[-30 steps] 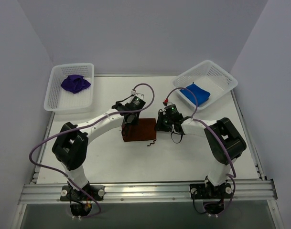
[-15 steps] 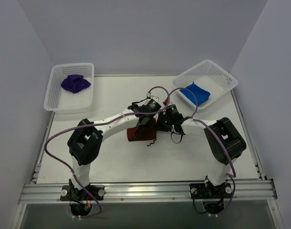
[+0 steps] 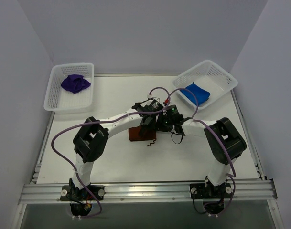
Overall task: Fold and stack the towels
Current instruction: Fold the towel, then neatly place the folded towel into the bin
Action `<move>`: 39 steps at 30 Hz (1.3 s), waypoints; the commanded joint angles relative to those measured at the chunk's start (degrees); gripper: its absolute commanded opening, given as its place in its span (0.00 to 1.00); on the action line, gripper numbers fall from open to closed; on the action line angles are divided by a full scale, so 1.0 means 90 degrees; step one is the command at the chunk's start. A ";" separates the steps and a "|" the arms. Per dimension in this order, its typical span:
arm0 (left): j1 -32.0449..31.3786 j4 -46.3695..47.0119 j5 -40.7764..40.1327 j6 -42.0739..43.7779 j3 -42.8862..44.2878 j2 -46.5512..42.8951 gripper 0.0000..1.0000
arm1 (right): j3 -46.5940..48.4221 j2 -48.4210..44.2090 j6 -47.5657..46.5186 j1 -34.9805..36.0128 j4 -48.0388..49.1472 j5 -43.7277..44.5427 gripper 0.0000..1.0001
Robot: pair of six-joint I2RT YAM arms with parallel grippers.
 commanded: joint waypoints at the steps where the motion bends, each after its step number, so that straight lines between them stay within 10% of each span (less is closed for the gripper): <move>1: -0.0005 -0.0034 0.0139 -0.0260 0.0354 -0.0052 0.02 | -0.0212 -0.0051 -0.0004 -0.0010 -0.0365 -0.0007 0.17; 14: -0.0005 0.0063 0.0295 -0.0456 0.0383 0.0056 0.03 | -0.0310 -0.0032 -0.0004 -0.0059 -0.0296 -0.0085 0.17; 18: -0.0014 0.0092 0.0432 -0.0417 0.0393 0.0056 0.36 | -0.0330 -0.0071 0.0006 -0.0108 -0.0306 -0.0056 0.18; 29: -0.0141 0.0249 0.0521 -0.0065 0.0071 -0.0997 0.78 | -0.0661 -0.1095 -0.0150 -0.0479 -0.0823 0.0422 0.27; 32: -0.0122 0.0132 0.0131 -0.0026 -0.0279 -0.1611 0.99 | -0.0759 -0.1593 -0.0267 -0.0469 -0.1116 0.0510 0.43; 33: -0.0102 0.0093 -0.0180 -0.0036 -0.0397 -0.1798 0.94 | -0.0798 -0.1856 -0.0277 -0.0469 -0.1233 0.0491 0.55; 34: -0.0083 0.0015 -0.0347 -0.0055 -0.0514 -0.2186 0.94 | -0.0857 -0.2003 -0.0287 -0.0421 -0.1311 0.0481 0.91; 35: -0.0015 -0.0024 -0.0504 -0.0084 -0.0805 -0.2393 0.94 | -0.0876 -0.2130 -0.0345 -0.0372 -0.1389 0.0481 1.00; 39: 0.0336 -0.0288 -0.1362 -0.0551 -0.1732 -0.3516 0.94 | -0.0994 -0.2794 -0.0394 0.0115 -0.1790 0.0637 1.00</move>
